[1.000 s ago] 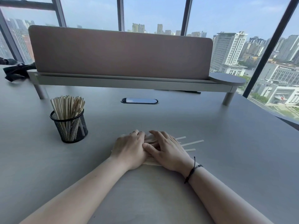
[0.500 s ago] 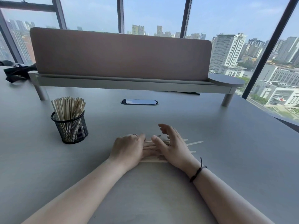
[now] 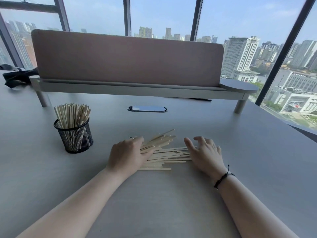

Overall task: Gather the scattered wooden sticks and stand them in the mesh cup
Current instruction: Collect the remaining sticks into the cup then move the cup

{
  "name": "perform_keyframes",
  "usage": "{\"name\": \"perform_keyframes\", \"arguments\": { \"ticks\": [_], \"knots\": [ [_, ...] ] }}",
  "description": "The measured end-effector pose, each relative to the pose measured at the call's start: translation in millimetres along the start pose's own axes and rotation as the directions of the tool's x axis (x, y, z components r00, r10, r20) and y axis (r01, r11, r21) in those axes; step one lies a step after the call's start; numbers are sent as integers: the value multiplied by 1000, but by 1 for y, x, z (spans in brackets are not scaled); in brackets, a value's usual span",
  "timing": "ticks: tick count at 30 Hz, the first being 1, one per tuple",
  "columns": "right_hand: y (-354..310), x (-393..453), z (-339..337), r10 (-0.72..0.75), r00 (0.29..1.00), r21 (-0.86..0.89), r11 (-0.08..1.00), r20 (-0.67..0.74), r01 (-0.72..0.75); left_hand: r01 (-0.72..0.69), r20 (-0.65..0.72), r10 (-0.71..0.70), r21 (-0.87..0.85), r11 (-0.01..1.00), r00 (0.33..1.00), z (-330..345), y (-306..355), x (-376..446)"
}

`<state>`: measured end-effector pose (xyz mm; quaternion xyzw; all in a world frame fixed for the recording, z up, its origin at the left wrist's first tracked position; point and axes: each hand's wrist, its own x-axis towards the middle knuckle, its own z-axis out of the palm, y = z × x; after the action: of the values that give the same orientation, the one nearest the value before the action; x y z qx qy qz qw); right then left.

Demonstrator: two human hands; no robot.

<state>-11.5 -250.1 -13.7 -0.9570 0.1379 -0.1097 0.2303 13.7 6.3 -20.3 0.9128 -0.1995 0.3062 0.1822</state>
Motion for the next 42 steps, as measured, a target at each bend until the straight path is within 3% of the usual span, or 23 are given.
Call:
{"name": "perform_keyframes", "arguments": {
  "ticks": [4,8,13,17,20,24,31,38,42],
  "knots": [
    [-3,-2,3,-17,997,49,999,77,13,72,-88,-89,-185,980,992,-10,-5,2],
    [-19,-14,2,-92,989,177,982,119,70,103,-197,-208,-439,892,958,-22,-12,7],
    [-33,-24,2,-196,977,335,929,88,156,226,-150,-401,-628,744,904,-19,-18,7],
    [-38,-28,3,-264,964,386,893,38,230,272,-111,-459,-677,684,881,-17,-25,7],
    [-31,-20,3,-196,978,273,940,-67,207,274,-118,-477,-690,670,871,-19,-25,7],
    [-24,-14,6,-75,996,128,989,39,69,283,-121,-499,-700,656,858,-20,-26,9],
    [-46,-19,20,-290,938,140,954,189,266,345,-46,-508,-681,646,860,-12,-29,9],
    [-64,-22,28,-423,873,129,906,242,404,441,133,-493,-680,586,860,-4,-32,9],
    [-75,-21,32,-483,845,70,874,232,480,432,138,-470,-671,603,872,-2,-32,9]
  ]
}}
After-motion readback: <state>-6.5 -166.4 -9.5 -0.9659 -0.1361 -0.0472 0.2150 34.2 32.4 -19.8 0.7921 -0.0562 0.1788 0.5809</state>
